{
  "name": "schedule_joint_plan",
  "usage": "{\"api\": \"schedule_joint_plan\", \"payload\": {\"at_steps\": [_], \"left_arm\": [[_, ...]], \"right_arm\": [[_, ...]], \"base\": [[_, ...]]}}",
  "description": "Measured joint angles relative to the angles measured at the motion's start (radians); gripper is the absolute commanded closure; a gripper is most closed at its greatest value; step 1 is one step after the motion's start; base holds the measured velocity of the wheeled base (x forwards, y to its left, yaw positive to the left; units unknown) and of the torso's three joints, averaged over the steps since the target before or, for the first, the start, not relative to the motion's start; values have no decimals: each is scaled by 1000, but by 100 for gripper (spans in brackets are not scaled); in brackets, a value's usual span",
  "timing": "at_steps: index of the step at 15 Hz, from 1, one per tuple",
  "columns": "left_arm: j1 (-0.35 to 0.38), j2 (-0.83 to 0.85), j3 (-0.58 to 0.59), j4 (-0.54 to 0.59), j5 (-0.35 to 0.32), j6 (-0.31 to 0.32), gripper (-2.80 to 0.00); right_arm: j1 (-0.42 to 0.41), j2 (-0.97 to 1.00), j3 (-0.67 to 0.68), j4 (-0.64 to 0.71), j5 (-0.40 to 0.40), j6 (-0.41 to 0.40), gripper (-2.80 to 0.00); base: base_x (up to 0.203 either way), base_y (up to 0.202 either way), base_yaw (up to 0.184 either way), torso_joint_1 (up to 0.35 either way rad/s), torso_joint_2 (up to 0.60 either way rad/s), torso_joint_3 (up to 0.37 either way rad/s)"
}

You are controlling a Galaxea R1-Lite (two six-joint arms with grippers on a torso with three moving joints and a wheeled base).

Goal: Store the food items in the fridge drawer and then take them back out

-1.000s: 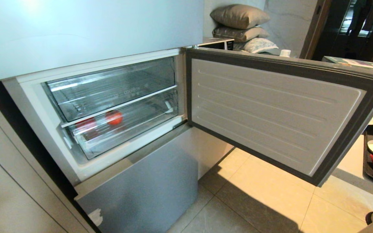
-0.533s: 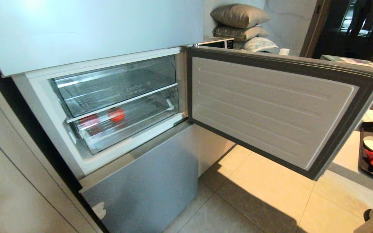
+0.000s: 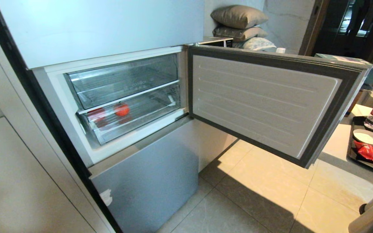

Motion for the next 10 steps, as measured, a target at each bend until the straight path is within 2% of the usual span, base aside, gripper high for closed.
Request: {"api": "schedule_joint_plan", "payload": {"at_steps": [5, 7, 10], "left_arm": [[2, 0, 0, 0, 0, 0, 0], [2, 0, 0, 0, 0, 0, 0], [2, 0, 0, 0, 0, 0, 0]], "right_arm": [[-2, 3, -23, 30, -39, 38, 0], [-4, 18, -143, 80, -94, 130, 0], [-15, 97, -390, 196, -139, 364, 0]], "base": [[0, 0, 0, 0, 0, 0], [0, 0, 0, 0, 0, 0], [0, 0, 0, 0, 0, 0]]}}
